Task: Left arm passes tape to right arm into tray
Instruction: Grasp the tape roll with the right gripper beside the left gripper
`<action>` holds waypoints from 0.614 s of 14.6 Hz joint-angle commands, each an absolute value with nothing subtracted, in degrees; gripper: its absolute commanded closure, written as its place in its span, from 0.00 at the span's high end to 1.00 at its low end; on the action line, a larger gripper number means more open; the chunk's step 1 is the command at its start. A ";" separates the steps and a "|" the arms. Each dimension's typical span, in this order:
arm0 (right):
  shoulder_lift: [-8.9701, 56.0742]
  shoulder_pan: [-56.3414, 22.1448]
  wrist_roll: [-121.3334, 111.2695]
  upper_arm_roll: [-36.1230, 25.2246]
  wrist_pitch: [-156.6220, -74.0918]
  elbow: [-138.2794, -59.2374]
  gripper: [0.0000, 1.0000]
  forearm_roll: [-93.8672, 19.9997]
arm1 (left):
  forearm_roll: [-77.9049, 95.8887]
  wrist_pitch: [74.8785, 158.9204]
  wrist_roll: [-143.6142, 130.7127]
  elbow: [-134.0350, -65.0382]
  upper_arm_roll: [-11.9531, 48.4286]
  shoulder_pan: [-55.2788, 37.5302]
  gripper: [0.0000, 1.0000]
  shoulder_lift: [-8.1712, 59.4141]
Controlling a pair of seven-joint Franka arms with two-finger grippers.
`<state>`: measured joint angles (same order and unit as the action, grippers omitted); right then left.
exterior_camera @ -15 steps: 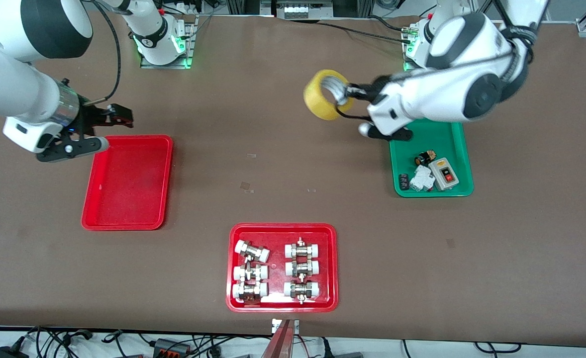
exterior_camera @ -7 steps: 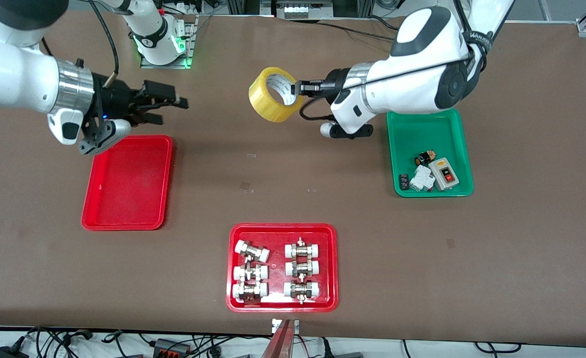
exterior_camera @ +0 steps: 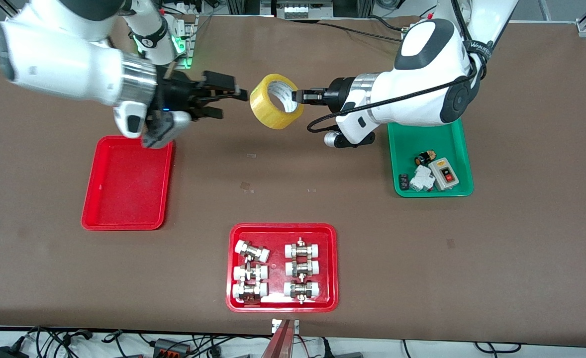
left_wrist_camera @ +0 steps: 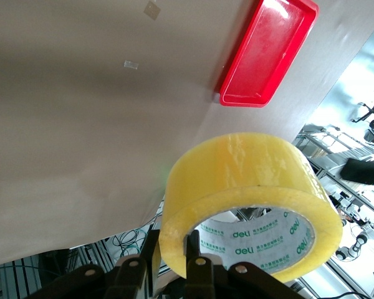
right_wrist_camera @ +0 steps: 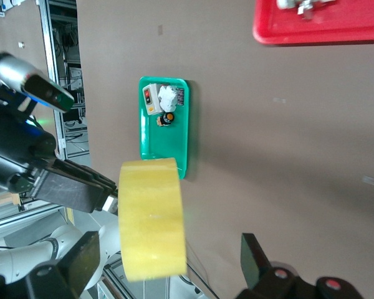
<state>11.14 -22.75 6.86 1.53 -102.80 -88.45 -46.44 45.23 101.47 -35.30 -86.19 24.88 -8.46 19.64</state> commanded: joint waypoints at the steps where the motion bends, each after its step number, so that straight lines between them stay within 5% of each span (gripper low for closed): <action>1: 12.48 -23.99 7.65 0.97 -104.06 -87.36 1.00 -48.59 | 46.41 100.72 -34.89 -84.37 24.96 -7.65 0.01 20.13; 9: 13.97 -25.05 7.56 0.97 -104.67 -87.45 1.00 -51.59 | 46.32 100.37 -34.80 -84.37 24.96 -7.29 0.01 20.04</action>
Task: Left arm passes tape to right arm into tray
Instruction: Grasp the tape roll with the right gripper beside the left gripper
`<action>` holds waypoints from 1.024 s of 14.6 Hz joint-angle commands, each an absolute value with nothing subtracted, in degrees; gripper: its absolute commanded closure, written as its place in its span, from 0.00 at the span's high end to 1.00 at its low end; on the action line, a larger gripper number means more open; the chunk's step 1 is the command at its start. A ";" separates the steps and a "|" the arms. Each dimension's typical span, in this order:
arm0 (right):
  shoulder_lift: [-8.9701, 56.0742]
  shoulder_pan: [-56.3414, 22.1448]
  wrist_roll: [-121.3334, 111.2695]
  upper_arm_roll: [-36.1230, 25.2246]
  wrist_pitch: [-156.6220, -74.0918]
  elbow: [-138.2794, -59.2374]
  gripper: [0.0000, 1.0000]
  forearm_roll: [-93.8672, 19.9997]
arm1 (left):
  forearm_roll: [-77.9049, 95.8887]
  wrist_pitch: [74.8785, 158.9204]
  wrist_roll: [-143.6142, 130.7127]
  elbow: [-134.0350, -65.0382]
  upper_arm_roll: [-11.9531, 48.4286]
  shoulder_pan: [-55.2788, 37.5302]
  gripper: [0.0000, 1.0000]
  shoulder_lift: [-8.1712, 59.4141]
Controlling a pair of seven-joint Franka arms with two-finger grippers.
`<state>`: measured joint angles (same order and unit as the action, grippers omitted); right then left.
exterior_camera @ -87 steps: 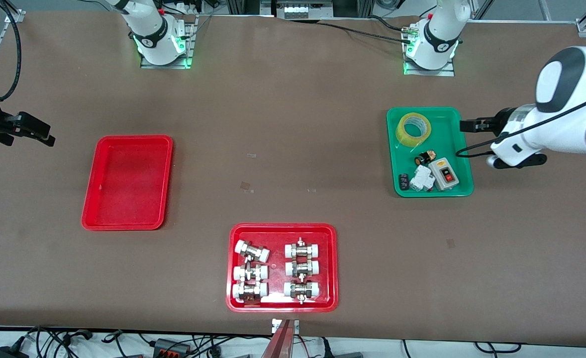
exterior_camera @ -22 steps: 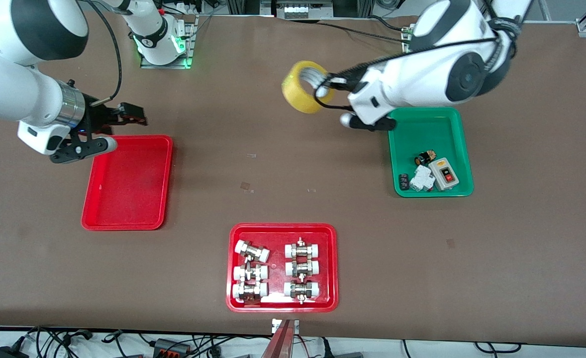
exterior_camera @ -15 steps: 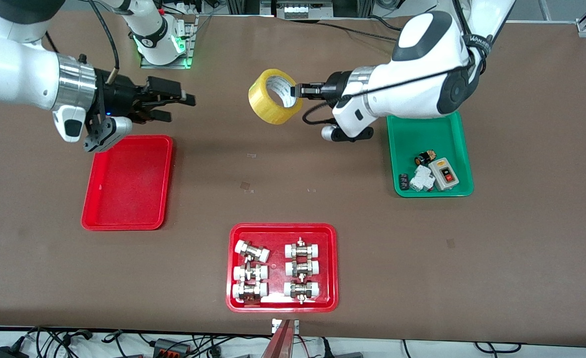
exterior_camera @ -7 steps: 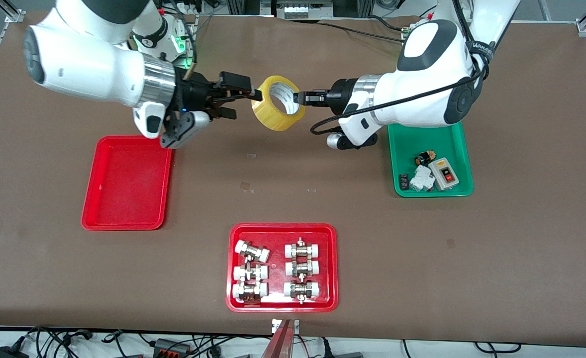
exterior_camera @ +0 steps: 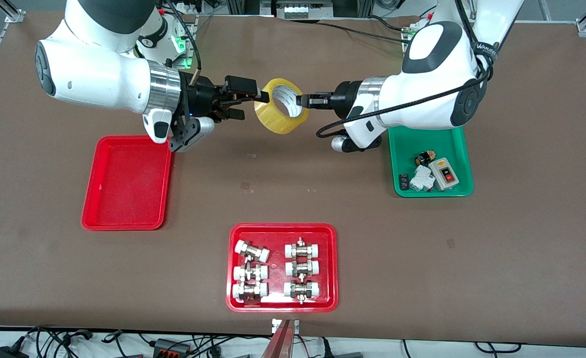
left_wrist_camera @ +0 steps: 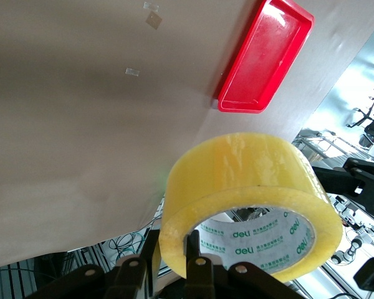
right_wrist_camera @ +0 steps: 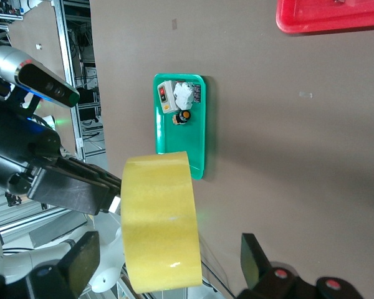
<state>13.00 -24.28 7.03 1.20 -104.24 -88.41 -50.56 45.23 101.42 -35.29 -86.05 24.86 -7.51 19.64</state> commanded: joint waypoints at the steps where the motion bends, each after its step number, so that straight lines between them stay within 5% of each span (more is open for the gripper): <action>1: 14.06 -25.05 7.56 0.97 -104.85 -87.45 1.00 -51.59 | 46.32 100.37 -34.80 -84.37 24.96 -7.12 0.01 20.04; 15: 15.38 -25.93 6.68 0.97 -104.94 -87.45 0.96 -54.84 | 46.58 100.11 -33.05 -84.37 24.96 -6.77 0.01 19.95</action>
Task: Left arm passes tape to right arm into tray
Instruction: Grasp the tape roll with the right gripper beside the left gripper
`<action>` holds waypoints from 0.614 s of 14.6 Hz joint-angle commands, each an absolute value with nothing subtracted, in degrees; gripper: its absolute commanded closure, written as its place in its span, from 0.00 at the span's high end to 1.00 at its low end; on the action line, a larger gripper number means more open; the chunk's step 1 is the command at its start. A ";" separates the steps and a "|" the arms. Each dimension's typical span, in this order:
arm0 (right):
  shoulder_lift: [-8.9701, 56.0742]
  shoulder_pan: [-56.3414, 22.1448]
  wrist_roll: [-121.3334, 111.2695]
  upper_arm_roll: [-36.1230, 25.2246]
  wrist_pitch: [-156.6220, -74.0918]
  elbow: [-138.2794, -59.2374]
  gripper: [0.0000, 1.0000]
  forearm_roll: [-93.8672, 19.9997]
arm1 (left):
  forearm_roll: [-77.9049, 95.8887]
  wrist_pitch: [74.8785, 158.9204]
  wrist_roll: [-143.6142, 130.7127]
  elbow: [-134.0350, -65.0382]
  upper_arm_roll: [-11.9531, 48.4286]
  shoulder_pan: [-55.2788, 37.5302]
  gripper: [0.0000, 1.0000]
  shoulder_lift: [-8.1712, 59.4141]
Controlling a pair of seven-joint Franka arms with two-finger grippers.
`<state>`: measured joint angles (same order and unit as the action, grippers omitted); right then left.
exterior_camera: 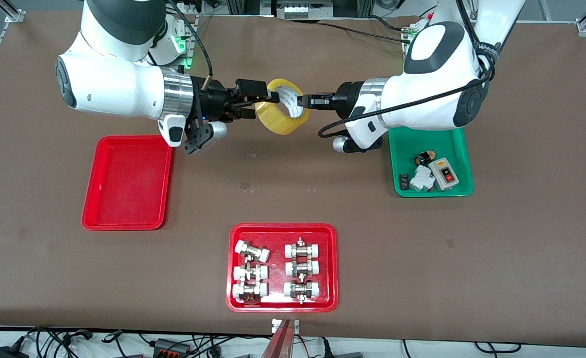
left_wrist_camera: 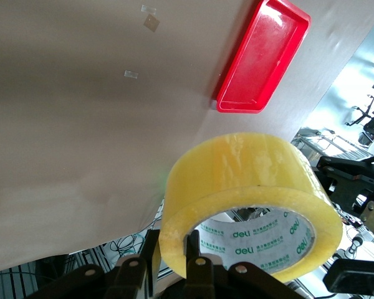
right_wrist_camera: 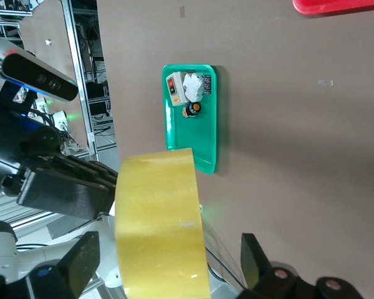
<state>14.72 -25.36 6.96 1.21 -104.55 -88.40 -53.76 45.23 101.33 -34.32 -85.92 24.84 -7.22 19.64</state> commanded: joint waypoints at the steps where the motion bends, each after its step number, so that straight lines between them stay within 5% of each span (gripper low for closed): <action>1: 15.38 -25.93 6.68 0.97 -104.77 -87.45 0.85 -55.19 | 46.50 100.11 -33.05 -84.37 24.96 -6.77 0.01 19.95; 3: 15.38 -26.10 6.59 0.97 -104.85 -87.45 0.67 -55.11 | 46.49 100.11 -33.05 -84.46 24.96 -6.77 0.01 19.95; 5: 15.38 -26.19 6.59 0.97 -104.77 -87.45 0.37 -55.20 | 46.49 100.11 -33.05 -84.46 24.96 -6.77 0.01 19.95; 9: 15.38 -25.93 6.50 0.97 -104.77 -87.45 0.28 -55.20 | 46.49 100.02 -33.05 -84.55 24.96 -6.51 0.01 19.86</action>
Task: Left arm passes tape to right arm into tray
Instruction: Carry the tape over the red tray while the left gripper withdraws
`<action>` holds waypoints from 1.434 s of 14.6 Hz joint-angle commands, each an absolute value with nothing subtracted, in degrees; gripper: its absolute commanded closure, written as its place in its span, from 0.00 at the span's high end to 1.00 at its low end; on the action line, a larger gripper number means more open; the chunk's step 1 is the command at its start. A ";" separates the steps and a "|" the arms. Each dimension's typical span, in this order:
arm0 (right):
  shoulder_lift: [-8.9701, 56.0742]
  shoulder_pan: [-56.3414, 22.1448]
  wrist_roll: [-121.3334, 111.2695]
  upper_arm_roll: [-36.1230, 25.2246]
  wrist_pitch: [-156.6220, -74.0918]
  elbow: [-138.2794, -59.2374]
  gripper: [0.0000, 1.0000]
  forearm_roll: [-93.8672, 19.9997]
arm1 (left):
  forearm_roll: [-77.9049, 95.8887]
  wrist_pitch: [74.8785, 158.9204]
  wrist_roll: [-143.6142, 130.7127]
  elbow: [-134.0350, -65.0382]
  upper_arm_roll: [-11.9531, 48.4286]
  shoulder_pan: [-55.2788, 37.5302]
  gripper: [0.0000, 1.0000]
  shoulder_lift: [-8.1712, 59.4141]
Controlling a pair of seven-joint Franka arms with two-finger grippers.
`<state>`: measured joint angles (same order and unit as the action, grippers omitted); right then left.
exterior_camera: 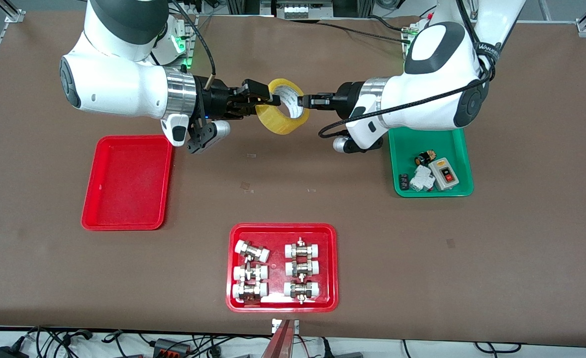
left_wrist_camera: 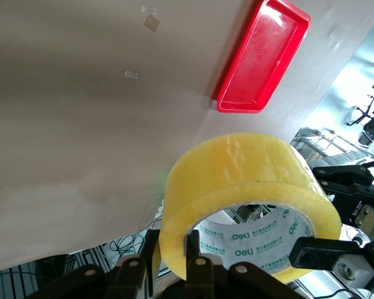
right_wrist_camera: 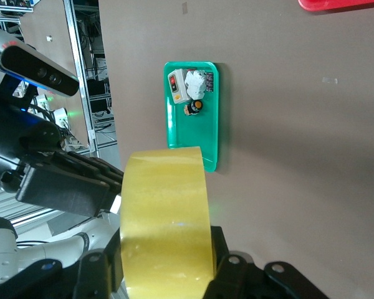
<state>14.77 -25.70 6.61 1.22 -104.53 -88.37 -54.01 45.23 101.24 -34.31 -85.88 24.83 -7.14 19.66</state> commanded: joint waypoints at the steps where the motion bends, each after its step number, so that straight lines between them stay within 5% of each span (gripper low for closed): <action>1: 15.38 -25.93 6.50 0.97 -104.77 -87.45 0.27 -55.20 | 46.49 99.32 -32.96 -84.55 24.96 -6.33 0.01 19.78; 3: 15.38 -25.93 6.50 0.97 -104.85 -87.45 0.27 -55.28 | 46.67 98.61 -33.39 -84.46 24.96 -6.33 0.07 19.78; 4: 15.38 -25.93 6.50 0.97 -104.77 -87.45 0.27 -55.28 | 46.76 98.35 -34.18 -84.46 24.96 -6.15 0.28 19.78; 5: 15.38 -25.93 6.50 0.97 -104.77 -87.45 0.27 -55.37 | 46.58 97.91 -34.36 -84.38 24.96 -5.54 0.96 19.60; 13: 17.22 -24.61 6.50 0.35 -104.50 -87.98 0.26 -51.61 | 31.58 86.32 -34.45 -81.92 24.79 0.87 1.00 16.70; 21: 25.74 -7.33 5.80 0.26 -101.79 -88.68 0.26 -48.70 | 17.32 74.45 -23.92 -76.47 24.70 9.75 1.00 15.38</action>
